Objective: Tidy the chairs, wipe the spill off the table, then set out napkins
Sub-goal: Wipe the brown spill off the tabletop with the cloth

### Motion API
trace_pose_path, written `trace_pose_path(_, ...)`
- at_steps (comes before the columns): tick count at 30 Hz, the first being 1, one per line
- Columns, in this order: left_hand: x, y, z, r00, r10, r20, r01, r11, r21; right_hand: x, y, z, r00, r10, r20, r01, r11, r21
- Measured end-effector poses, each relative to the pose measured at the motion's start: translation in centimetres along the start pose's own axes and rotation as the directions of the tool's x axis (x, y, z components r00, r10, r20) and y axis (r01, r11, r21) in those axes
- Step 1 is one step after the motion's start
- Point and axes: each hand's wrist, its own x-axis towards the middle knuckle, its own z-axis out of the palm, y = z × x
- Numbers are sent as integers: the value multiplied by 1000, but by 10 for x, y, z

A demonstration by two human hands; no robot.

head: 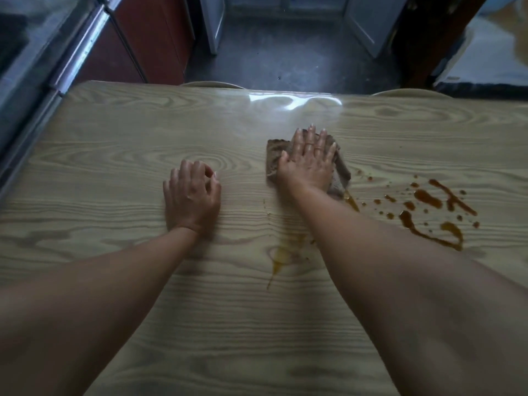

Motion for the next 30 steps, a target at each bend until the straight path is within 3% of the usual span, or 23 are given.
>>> trace_pose_path(5,-2,0,-3,1000,11,6,-10,997,-74,-43,-9,3,999,2,48,-2,1000,10)
trace_pose_path(13,-14,1,-4,996,49,77,-43,996,-82,-131,-18,16,964,-258,56,261,964,-55)
trace_pose_path(17,-29,10,-8,990,-83,110,95,990,-106,-171,-11,25,929,-367,52,369,928,-48)
trace_pose_path(21,-43,26,-12,980,-131,148,143,987,-68,-191,15,32,839,-544,18,544,835,-84)
trace_pose_path(24,-52,42,-8,988,-75,134,94,986,-139,-191,35,36,753,-657,-36,655,754,-60)
trace_pose_path(27,-55,61,1,993,11,115,18,969,-247,-182,45,35,738,-672,-59,669,740,-71)
trace_pose_path(30,-51,72,9,995,-20,94,48,952,-304,-169,55,32,776,-631,-12,627,772,-105)
